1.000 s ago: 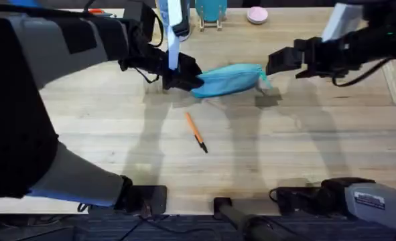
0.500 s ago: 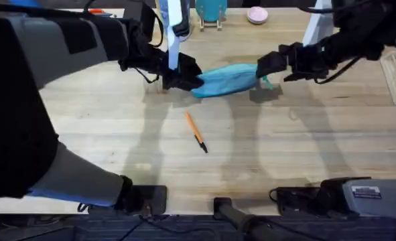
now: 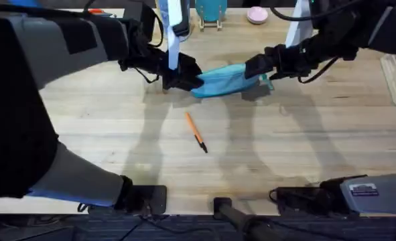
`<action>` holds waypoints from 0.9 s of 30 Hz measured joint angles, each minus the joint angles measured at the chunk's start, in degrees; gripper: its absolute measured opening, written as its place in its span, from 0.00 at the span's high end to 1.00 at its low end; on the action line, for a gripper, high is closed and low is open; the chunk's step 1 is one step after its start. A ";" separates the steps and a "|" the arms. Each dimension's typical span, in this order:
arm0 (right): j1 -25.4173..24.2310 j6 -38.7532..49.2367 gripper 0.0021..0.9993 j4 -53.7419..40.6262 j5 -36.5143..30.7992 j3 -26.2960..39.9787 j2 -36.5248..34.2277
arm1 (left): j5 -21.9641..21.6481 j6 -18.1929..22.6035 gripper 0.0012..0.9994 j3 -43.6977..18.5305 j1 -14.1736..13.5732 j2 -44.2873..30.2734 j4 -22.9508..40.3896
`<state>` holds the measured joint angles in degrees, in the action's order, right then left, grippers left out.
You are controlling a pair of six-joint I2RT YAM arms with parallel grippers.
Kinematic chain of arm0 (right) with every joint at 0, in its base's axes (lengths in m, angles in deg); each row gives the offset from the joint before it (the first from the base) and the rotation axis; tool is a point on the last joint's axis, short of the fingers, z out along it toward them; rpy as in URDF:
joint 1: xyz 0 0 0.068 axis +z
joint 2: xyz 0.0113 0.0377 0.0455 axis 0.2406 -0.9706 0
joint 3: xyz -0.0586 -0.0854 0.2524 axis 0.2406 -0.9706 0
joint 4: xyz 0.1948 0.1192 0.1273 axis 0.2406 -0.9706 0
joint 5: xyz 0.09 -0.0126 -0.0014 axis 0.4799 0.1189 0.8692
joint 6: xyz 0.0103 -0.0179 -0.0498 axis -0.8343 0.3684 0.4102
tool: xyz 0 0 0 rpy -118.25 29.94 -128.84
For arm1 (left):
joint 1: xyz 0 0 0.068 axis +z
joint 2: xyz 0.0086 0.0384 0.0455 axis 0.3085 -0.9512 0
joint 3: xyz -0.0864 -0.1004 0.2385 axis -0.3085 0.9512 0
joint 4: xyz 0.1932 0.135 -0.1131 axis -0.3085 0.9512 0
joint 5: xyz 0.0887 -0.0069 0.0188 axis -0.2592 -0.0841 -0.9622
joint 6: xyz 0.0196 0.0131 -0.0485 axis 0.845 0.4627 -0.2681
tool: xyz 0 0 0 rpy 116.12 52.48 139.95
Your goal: Unzip the bag, pick up the pens from the table one at a time and place them inside, then zip the bag closed.
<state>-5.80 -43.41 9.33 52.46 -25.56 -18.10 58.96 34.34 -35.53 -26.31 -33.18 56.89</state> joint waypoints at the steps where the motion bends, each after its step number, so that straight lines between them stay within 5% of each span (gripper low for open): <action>1: 0.00 -0.04 0.13 -0.02 0.00 0.00 -0.10 | 0.00 0.00 0.96 0.00 0.00 0.00 0.00; 7: 0.00 0.05 0.34 0.11 0.00 0.00 -0.11 | 0.00 -0.02 0.96 0.00 0.00 0.00 0.00; 12: 0.10 0.13 0.91 0.02 0.84 0.00 -0.11 | 0.00 0.00 0.96 0.00 0.00 0.00 0.00; 13: 0.13 0.06 0.95 0.00 0.95 0.00 -0.11 | 0.00 -0.01 0.96 0.00 0.00 0.00 0.00; 27: 0.13 0.03 0.97 0.02 1.18 0.00 -0.09 | 0.00 0.00 0.96 0.00 0.00 0.00 0.00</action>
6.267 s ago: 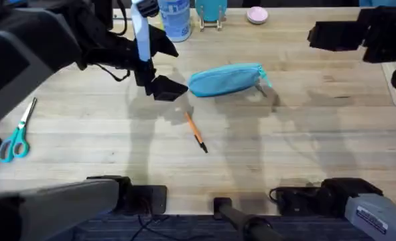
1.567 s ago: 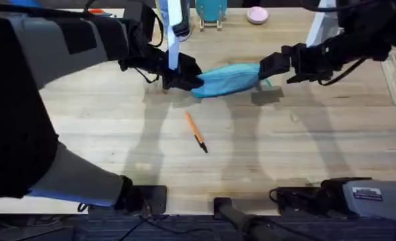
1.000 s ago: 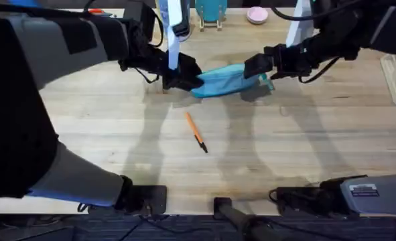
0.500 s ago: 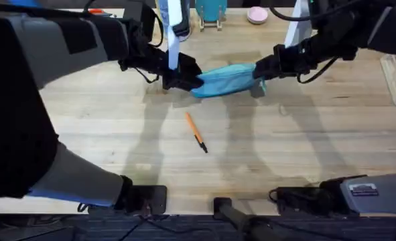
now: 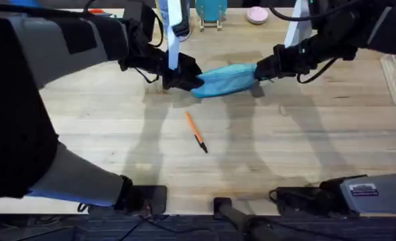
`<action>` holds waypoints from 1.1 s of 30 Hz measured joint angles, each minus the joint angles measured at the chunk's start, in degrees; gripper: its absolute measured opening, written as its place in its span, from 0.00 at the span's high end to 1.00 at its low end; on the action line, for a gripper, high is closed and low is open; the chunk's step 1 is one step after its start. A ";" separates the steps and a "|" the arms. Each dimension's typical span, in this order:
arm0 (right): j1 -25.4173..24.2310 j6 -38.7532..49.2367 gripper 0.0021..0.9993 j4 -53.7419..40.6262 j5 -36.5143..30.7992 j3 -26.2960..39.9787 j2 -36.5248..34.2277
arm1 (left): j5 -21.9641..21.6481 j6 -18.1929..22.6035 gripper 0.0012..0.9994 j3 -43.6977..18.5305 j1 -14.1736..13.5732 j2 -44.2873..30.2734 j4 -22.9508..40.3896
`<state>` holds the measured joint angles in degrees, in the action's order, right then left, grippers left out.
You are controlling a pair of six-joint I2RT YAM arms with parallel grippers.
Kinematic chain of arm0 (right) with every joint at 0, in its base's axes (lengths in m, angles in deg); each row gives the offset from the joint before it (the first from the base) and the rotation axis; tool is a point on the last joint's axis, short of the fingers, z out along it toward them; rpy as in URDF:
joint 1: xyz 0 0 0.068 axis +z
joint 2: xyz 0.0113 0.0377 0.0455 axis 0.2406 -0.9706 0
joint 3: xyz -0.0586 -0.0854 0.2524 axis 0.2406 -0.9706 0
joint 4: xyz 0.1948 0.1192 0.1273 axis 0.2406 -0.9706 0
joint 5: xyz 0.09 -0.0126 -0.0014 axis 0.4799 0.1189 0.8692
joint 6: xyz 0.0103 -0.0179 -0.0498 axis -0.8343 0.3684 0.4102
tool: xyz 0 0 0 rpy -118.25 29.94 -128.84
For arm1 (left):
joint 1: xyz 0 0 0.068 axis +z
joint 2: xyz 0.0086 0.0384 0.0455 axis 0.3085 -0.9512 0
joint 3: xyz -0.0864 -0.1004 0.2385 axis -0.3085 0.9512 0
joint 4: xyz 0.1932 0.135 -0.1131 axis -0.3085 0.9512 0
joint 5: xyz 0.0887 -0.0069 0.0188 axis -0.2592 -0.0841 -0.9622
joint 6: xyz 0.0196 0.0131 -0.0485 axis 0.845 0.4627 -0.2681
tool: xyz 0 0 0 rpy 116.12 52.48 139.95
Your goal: Unzip the bag, pick up the pens from the table one at a time and place them inside, then zip the bag closed.
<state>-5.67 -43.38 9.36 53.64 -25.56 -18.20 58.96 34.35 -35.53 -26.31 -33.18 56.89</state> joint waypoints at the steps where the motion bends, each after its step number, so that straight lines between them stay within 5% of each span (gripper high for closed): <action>1: 0.00 -0.02 0.97 0.02 0.00 0.00 -0.02 | 0.00 -0.01 0.96 0.00 0.00 0.00 0.00; 21: 0.25 -0.09 0.97 -0.31 3.06 5.21 1.92 | -0.08 -0.01 0.96 0.00 0.22 0.00 0.04; 33: 5.11 -0.09 0.97 -0.50 2.43 5.33 1.92 | -0.11 -0.01 0.96 0.00 0.22 0.00 0.15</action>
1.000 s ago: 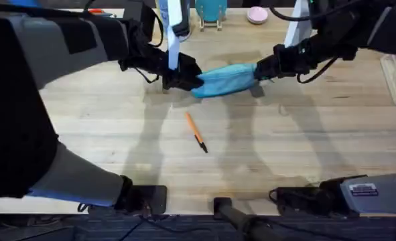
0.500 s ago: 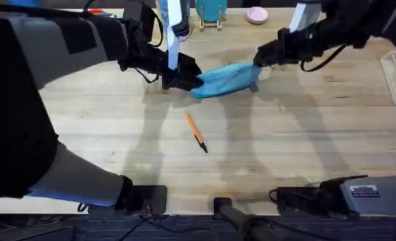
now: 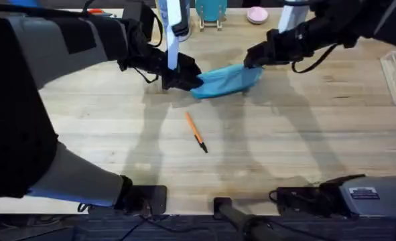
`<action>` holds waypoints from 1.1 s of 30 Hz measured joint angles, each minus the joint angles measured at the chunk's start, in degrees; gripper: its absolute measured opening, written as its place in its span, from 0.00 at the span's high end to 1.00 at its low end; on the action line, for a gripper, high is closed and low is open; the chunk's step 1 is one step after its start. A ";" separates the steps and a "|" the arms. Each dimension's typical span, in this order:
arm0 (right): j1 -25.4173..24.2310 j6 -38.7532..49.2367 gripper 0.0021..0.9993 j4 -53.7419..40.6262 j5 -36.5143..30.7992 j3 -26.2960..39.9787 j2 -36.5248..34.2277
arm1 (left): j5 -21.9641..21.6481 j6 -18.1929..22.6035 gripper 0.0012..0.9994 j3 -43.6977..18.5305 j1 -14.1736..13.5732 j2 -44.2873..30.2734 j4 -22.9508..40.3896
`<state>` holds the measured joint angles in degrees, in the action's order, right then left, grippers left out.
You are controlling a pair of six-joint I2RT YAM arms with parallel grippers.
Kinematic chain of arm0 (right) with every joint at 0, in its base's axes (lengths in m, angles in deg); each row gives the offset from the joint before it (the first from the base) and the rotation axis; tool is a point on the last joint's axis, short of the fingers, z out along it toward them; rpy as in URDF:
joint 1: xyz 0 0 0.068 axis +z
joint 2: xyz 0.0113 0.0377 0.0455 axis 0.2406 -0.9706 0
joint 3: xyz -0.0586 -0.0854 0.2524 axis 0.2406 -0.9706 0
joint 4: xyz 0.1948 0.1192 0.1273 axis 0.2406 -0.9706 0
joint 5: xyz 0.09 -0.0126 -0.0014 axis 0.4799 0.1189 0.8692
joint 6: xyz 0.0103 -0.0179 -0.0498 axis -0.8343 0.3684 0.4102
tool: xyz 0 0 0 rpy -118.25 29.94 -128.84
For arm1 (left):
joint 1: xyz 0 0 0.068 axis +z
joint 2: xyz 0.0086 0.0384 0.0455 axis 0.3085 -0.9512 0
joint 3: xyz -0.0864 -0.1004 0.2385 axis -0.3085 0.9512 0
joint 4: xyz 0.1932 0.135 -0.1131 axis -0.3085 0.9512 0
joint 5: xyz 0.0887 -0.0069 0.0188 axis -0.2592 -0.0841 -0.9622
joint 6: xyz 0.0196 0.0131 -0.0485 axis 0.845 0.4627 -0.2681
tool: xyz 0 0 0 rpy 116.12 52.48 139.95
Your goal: Unzip the bag, pick up the pens from the table one at a time and place them inside, then zip the bag closed.
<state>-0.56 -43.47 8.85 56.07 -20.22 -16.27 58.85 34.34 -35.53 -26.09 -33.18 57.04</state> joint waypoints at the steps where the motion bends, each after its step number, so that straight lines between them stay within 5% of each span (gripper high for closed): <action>1: 0.57 0.00 0.97 0.00 -0.03 0.00 0.00 | 0.00 -0.01 0.96 0.00 0.00 0.00 0.02; 33: 19.75 -1.83 0.97 8.09 -3.21 0.02 -1.62 | -0.63 0.03 0.96 -0.02 0.92 0.00 0.33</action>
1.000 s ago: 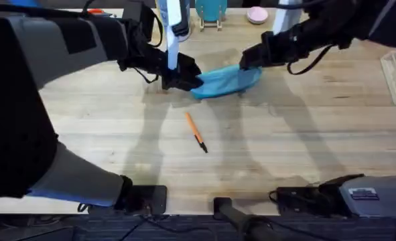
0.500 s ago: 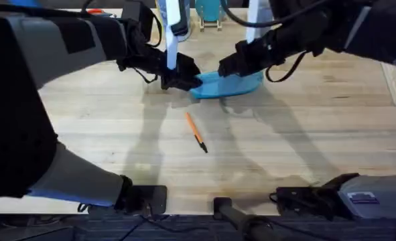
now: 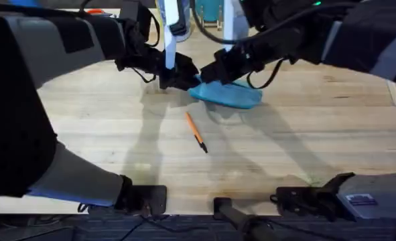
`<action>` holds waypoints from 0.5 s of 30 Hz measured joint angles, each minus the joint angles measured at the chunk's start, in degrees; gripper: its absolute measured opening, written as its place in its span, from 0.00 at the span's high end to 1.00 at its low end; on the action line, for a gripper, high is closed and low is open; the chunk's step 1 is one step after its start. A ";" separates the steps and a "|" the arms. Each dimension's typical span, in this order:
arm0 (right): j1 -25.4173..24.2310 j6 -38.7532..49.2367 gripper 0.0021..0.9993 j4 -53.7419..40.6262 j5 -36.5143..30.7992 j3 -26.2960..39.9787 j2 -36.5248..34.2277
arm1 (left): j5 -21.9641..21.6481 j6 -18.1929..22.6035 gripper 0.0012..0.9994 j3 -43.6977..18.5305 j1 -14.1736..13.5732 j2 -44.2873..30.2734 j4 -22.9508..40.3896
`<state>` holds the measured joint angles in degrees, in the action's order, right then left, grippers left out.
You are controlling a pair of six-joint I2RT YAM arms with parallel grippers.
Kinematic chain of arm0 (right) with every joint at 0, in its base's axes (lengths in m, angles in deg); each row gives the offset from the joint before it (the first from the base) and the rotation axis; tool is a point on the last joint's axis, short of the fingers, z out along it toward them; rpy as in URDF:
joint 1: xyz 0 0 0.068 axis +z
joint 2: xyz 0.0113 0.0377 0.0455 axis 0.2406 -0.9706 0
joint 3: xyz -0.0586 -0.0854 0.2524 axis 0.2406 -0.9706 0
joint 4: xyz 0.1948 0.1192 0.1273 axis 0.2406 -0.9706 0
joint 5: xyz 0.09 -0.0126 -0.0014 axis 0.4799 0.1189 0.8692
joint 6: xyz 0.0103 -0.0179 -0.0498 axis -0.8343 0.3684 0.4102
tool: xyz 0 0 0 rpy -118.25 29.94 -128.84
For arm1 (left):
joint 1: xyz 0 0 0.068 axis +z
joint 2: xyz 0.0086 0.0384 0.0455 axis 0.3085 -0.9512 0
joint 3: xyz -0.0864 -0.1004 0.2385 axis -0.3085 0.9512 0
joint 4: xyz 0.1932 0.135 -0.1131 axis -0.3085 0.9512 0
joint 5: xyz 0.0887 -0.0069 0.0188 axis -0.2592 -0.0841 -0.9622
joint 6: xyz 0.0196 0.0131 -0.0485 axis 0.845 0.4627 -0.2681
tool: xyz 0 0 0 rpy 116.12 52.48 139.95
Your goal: Unzip the bag, pick up the pens from the table one at a time and place them inside, then zip the bag closed.
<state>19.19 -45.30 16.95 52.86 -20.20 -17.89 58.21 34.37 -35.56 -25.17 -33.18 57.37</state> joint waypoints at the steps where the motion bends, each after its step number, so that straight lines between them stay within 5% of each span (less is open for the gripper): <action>1: 0.37 -0.18 0.97 0.55 0.02 0.00 -0.42 | -0.02 -0.02 0.96 0.00 0.00 0.00 0.02; 15: 1.21 -1.21 0.97 3.27 0.49 0.00 -2.05 | -0.11 -0.02 0.96 0.00 0.00 0.02 0.04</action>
<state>20.41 -46.51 20.22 53.34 -20.20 -19.95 58.11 34.35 -35.56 -25.17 -33.16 57.41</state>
